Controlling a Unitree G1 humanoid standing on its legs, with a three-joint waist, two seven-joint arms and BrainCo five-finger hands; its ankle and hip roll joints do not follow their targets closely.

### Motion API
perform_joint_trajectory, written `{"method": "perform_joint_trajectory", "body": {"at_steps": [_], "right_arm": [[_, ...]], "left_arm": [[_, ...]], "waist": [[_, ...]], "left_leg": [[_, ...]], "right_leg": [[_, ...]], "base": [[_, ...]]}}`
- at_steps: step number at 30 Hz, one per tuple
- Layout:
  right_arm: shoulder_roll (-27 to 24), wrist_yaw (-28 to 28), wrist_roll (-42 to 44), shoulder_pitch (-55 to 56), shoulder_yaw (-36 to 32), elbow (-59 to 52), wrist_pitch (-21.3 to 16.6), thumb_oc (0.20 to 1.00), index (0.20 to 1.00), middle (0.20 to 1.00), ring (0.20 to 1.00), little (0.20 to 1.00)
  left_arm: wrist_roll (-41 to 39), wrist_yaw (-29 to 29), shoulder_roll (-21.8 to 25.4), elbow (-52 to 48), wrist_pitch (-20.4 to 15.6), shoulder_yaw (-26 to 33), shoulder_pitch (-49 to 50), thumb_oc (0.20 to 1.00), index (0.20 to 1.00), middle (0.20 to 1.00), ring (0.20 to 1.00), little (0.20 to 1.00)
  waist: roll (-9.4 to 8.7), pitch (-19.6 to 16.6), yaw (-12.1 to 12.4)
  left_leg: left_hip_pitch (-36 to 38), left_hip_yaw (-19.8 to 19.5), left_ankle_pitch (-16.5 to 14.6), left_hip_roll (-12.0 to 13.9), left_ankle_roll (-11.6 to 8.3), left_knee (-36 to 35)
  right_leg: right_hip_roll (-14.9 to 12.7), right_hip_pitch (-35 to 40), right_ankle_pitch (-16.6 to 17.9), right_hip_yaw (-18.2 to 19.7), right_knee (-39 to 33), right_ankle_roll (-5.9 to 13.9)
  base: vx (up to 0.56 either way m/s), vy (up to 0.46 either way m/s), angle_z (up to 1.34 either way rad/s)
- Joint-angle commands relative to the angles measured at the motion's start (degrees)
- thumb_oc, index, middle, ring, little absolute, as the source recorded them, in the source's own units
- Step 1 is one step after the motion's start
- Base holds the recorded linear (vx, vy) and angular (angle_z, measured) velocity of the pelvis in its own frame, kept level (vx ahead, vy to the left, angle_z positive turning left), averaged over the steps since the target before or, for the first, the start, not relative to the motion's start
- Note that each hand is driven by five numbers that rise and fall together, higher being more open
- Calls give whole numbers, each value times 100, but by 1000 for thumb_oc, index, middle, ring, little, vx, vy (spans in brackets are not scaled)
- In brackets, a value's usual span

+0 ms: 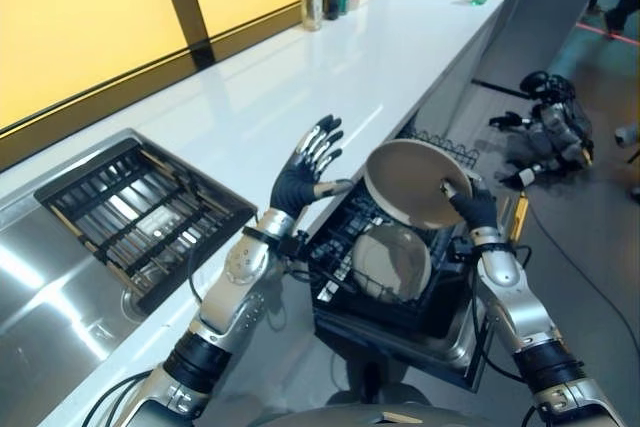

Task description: Pick up plates and place into dishwasher.

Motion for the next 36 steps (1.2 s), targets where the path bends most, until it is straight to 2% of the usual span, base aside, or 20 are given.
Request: {"method": "perform_joint_trajectory", "body": {"at_steps": [1, 9, 14, 20, 24, 26, 33, 36], "right_arm": [[-173, -209, -244, -476, -313, 161, -315, 200, 200, 200, 200, 200], [-334, -785, -527, -914, -340, 879, -289, 200, 200, 200, 200, 200], [-411, -999, -560, -1036, -327, 1157, -320, 200, 200, 200, 200, 200], [-415, -1340, -396, -1232, -279, 1446, -536, 200, 200, 200, 200, 200], [-446, -1628, -363, -1407, -296, 1469, -599, 200, 200, 200, 200, 200], [-440, -1869, -374, -1585, -304, 1518, -646, 200, 200, 200, 200, 200], [-604, -2192, -685, -2178, -165, 1727, -508, 200, 200, 200, 200, 200], [-683, -2370, -801, -2337, -123, 1830, -484, 200, 200, 200, 200, 200]], "left_arm": [[-197, -317, 134, -285, -210, -149, 63, 1000, 1000, 1000, 1000, 1000], [-263, -665, 389, -531, 81, -231, 311, 1000, 1000, 1000, 1000, 1000], [-408, -1037, 585, -511, 72, -162, 566, 1000, 1000, 1000, 1000, 1000], [-511, -1349, 899, -469, -102, -122, 659, 1000, 1000, 1000, 1000, 1000], [-857, -1676, 1044, -403, -197, 6, 672, 1000, 1000, 1000, 1000, 1000], [-1114, -2096, 1116, -423, -242, -14, 594, 1000, 1000, 1000, 1000, 1000], [-1890, -2900, 1205, -414, 245, -439, 329, 1000, 1000, 1000, 1000, 1000], [-2117, -2927, 1196, -215, 311, -632, 332, 1000, 1000, 1000, 1000, 1000]], "waist": [[-50, -33, 80], [-115, 160, 406], [-134, 313, 565], [-189, 563, 731], [-241, 732, 769], [-262, 854, 776], [-224, 1043, 704], [-191, 1084, 664]], "left_leg": [[-558, -32, 100, 66, 162, -60], [-673, -214, 126, 195, 75, 43], [-796, -318, 160, 279, 33, 165], [-1115, -456, 237, 348, -26, 315], [-1388, -483, 253, 383, -49, 523], [-1569, -496, 271, 401, -60, 649], [-1843, -449, 336, 453, -98, 795], [-1905, -412, 340, 463, -100, 839]], "right_leg": [[-488, 204, -299, -5, 523, 654], [-485, 349, -501, -364, 460, 663], [-426, 401, -630, -488, 453, 642], [-349, 312, -632, -609, 434, 613], [-313, 187, -606, -611, 465, 578], [-281, 109, -590, -591, 484, 552], [-244, -60, -537, -508, 505, 497], [-242, -88, -532, -457, 499, 478]], "base": [[49, -63, 16], [40, -94, 17], [32, -109, 17], [-24, -110, 19], [-70, -88, 2], [-105, -83, 4], [-59, -20, 15], [-26, 15, -6]]}}
